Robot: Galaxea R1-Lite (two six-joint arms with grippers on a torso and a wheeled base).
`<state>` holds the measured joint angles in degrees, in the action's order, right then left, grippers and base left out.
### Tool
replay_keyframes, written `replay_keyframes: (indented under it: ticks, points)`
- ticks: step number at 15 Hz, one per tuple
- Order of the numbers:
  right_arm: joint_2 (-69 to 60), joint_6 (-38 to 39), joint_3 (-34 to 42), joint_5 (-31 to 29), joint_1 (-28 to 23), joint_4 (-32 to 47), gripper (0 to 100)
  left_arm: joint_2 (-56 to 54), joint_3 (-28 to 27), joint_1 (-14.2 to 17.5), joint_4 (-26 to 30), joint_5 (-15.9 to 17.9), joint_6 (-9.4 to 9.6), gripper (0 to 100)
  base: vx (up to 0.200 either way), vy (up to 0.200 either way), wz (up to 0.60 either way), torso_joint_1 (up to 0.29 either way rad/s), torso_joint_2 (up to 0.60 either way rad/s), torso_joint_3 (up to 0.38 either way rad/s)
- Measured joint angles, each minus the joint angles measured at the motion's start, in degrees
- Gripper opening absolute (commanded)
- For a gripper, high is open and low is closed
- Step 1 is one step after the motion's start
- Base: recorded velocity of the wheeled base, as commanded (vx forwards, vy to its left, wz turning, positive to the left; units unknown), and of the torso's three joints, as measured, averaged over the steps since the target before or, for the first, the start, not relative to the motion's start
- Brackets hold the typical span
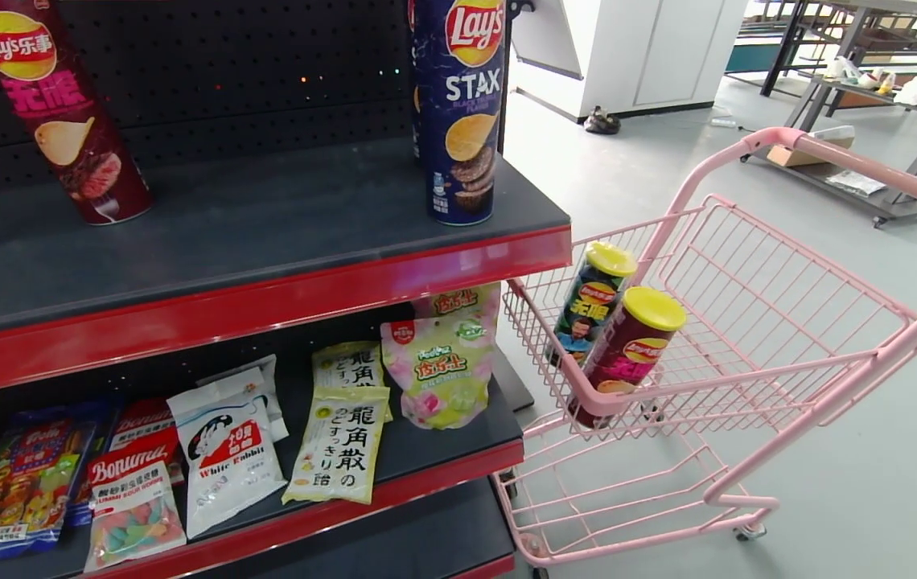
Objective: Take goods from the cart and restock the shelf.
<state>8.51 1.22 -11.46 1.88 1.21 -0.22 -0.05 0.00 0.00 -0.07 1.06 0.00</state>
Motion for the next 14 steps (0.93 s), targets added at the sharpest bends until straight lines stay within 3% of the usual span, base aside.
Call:
replay_keyframes:
  ticks: [3, 5, 10, 14]
  points:
    - [18.6, 2.2, -10.4, 3.0, 2.5, -2.8, 100, 0.0, 0.0, 0.0, 0.0, -0.1, 0.02, 100, 0.000, 0.000, 0.00, 0.000, 0.00, 0.000]
    - [33.7, 3.4, -14.1, 5.0, 4.7, -10.3, 100, 0.0, 0.0, 0.0, 0.0, -0.1, 0.05, 100, 0.000, 0.000, 0.00, 0.000, 0.00, 0.000]
    - [64.6, 4.6, -11.6, 12.2, 8.5, -37.4, 100, 0.0, 0.0, 0.0, 0.0, -0.2, 0.10, 100, 0.000, 0.000, 0.00, 0.000, 0.00, 0.000]
    - [75.4, 4.7, -10.8, 13.8, 10.5, -40.0, 100, 0.0, 0.0, 0.0, 0.0, -0.2, 0.10, 100, 0.000, 0.000, 0.00, 0.000, 0.00, 0.000]
